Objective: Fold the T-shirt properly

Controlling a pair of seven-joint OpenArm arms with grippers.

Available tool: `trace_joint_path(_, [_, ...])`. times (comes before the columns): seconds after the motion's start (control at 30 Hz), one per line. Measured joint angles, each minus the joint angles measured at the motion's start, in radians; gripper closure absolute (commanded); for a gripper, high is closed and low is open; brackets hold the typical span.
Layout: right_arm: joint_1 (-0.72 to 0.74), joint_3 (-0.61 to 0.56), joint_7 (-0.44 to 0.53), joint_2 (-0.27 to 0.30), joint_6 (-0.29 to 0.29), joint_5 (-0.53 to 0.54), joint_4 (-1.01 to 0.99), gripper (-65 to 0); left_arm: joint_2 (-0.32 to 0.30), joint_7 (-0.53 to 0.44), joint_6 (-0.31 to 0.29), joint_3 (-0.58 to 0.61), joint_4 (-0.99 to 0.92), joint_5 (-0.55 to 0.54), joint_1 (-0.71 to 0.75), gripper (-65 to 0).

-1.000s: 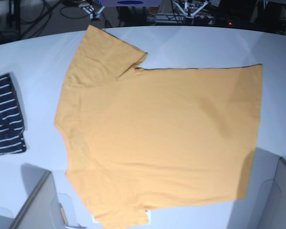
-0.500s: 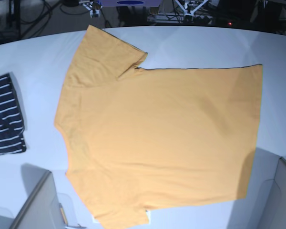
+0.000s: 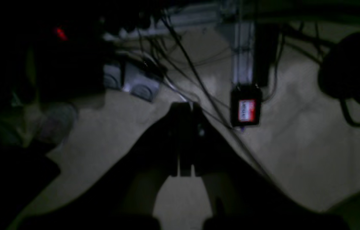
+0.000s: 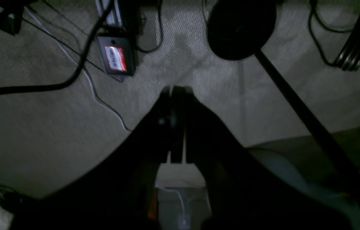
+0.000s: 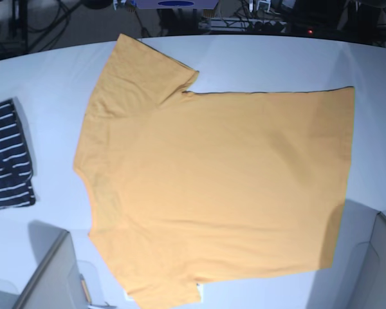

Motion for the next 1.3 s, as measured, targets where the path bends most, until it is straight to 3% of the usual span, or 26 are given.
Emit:
trace_joint_path(0.3, [-0.242,0.002,-0.014,-0.003,-0.001,-0.001,0.398,0.0,-0.065,-0.084,-0.002,-0.008,0.299,-0.003,0.24,0.0])
trace_joint_path(0.43, [-0.372,0.082,-0.027,-0.018,0.0,0.0,0.609,0.0,-0.086,-0.085,-0.003,-0.01,0.527,-0.005,0.385,0.0])
trace_joint_path(0.57, [-0.472,0.147,-0.122,-0.024,-0.003,-0.001,0.837,0.0,-0.099,-0.076,0.001,-0.011,0.773,-0.006,0.517,0.0])
trace_joint_path(0.77, [-0.569,0.221,-0.182,-0.068,-0.001,0.0,1.159,0.0,-0.097,-0.083,0.0,-0.019,1.087,-0.007,0.666,0.0])
trace_joint_path(0.9, [-0.604,0.261,-0.224,-0.111,-0.001,-0.002,1.358,0.0,-0.098,-0.067,0.005,-0.102,1.264,-0.024,0.74,0.0])
trace_joint_path(1.03, [-0.589,0.269,-0.232,-0.14,0.005,0.003,1.503,0.0,-0.098,-0.073,0.0,-0.147,1.393,-0.224,0.763,0.0])
trace_joint_path(1.13, [-0.554,0.269,-0.243,-0.148,0.0,0.0,1.556,0.0,-0.097,-0.076,0.001,-0.197,1.416,-0.305,0.76,0.0])
trace_joint_path(1.3, [-0.494,0.266,-0.24,-0.162,0.007,0.232,1.584,0.0,-0.098,-0.073,0.004,-0.242,1.414,-0.313,0.743,0.0])
